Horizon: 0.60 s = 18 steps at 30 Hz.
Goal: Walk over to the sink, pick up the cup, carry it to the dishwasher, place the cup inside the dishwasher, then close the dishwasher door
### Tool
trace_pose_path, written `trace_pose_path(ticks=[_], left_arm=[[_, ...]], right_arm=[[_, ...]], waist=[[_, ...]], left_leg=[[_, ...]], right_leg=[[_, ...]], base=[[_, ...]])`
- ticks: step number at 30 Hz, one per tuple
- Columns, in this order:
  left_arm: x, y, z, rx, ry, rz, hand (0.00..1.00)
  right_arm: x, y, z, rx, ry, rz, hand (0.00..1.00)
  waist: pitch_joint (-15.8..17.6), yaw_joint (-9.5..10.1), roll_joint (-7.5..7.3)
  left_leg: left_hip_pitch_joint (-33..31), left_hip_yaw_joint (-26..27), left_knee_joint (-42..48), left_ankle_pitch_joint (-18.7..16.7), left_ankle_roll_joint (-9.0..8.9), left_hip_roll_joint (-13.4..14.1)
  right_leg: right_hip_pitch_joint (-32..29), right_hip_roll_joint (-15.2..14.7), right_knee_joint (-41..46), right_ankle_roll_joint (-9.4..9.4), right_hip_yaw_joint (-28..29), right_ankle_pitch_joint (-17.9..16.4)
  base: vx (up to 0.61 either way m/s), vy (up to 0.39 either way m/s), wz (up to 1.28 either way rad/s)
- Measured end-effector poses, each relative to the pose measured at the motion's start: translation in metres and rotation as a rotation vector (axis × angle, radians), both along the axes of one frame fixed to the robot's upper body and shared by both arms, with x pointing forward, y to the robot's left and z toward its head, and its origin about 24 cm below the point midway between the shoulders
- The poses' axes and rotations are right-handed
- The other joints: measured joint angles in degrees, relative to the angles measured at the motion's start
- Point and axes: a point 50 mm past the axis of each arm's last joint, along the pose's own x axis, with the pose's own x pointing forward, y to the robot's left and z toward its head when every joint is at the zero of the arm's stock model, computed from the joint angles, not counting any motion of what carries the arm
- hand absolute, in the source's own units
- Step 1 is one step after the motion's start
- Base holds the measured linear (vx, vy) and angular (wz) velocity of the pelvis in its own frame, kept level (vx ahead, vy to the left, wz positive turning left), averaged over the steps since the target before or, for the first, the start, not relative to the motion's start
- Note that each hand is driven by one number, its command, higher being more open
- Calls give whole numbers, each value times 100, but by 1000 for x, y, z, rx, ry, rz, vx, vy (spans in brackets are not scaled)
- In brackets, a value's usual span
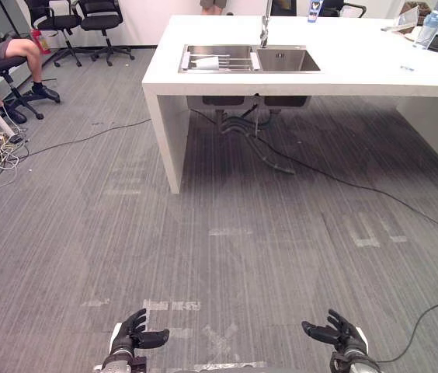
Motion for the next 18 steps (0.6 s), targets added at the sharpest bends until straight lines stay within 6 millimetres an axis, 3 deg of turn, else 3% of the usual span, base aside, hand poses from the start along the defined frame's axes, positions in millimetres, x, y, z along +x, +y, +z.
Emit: trace_pose_path(ticks=[10,18], left_arm=[[-2,4,0,-11,-9,56,90],[-2,2,0,-22,-17,82,90]], right_arm=[[-1,-7,1,-1,-6,-57,90],[14,-6,3,-4,-29,-59,90]], waist=[[16,-12,33],[29,7,58]], left_leg=[[-7,31,-30,-5,-1,9],[-250,350,-15,-105,39,80]], right_leg=[[-13,7,-49,-4,2,4],[-347,82,-45,-18,276,19]], base=[[0,0,0],[44,2,-18]])
